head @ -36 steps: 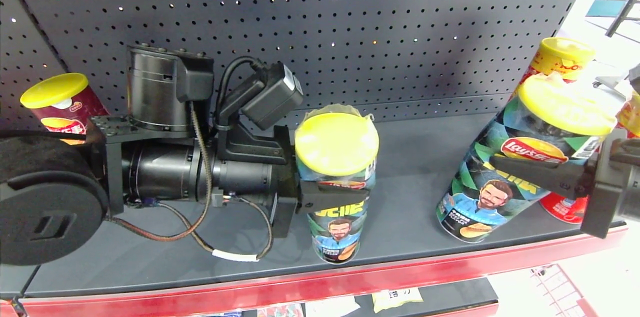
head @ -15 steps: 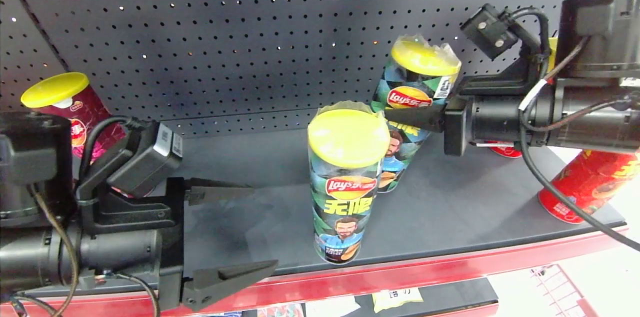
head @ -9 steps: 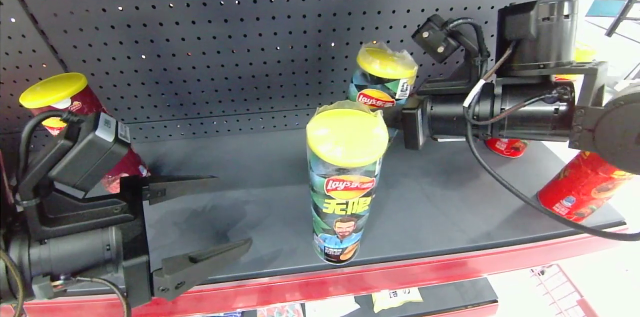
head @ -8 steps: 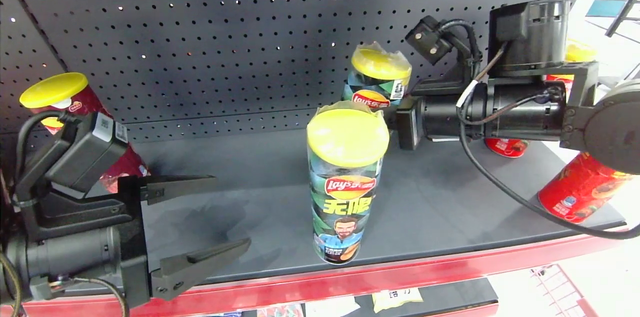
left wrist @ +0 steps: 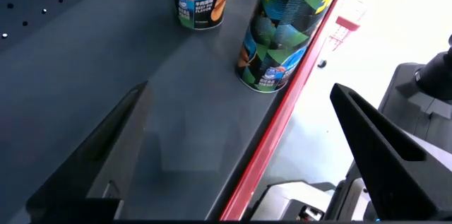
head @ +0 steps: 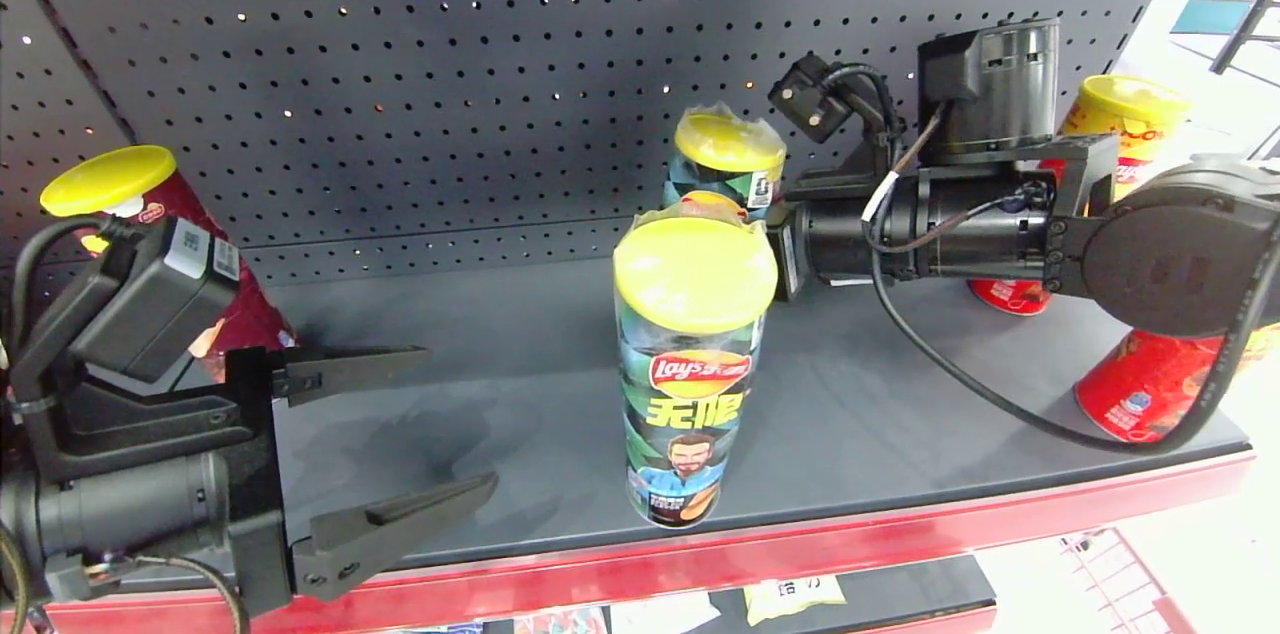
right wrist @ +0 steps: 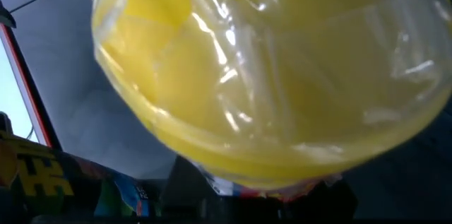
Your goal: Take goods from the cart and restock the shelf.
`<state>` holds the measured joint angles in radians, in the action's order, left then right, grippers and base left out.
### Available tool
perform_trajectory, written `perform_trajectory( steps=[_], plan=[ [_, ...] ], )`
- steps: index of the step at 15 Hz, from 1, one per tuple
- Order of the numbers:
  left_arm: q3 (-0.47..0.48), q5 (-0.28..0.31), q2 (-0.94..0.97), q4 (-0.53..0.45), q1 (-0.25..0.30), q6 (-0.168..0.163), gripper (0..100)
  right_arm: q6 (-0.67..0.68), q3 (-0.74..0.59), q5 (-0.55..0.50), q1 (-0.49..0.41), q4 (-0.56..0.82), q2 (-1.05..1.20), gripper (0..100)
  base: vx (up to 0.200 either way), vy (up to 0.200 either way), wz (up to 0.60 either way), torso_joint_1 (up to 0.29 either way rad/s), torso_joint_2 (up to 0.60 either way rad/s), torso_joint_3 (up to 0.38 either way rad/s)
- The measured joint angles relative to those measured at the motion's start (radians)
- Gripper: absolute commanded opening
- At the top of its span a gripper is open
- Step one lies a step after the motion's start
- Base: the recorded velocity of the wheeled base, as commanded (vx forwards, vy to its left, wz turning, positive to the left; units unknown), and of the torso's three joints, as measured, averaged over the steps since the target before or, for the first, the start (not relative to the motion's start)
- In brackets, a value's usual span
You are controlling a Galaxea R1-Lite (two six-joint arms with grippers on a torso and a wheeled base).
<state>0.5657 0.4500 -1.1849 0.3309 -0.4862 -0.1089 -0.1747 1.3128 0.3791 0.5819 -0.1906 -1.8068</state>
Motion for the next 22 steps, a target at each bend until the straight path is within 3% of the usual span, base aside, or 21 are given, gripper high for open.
perform_trajectory(
  steps=[2, 3, 11, 18, 22],
  plan=[
    [0.000, 0.000, -0.001, 0.000, 0.000, 0.000, 100, -0.001, -0.001, -0.001, -0.001, 0.000, 0.000, 0, 0.000, 0.000, 0.00, 0.000, 0.00, 0.000],
    [0.001, 0.001, -0.001, 0.000, 0.000, 0.000, 100, -0.003, -0.004, 0.000, -0.002, 0.000, 0.001, 100, 0.000, 0.000, 0.00, 0.000, 0.00, 0.000],
    [0.004, 0.001, -0.003, 0.000, 0.001, 0.000, 100, -0.004, -0.031, -0.007, -0.002, 0.002, 0.032, 100, 0.000, 0.000, 0.00, 0.000, 0.00, 0.000],
    [0.003, 0.001, -0.025, 0.004, 0.000, -0.006, 100, -0.001, -0.240, -0.006, -0.054, 0.001, 0.191, 100, 0.000, 0.000, 0.00, 0.000, 0.00, 0.000],
    [0.003, -0.002, -0.053, 0.004, -0.002, -0.054, 100, 0.011, -0.375, -0.010, -0.084, 0.000, 0.287, 100, 0.000, 0.000, 0.00, 0.000, 0.00, 0.000]
  ],
)
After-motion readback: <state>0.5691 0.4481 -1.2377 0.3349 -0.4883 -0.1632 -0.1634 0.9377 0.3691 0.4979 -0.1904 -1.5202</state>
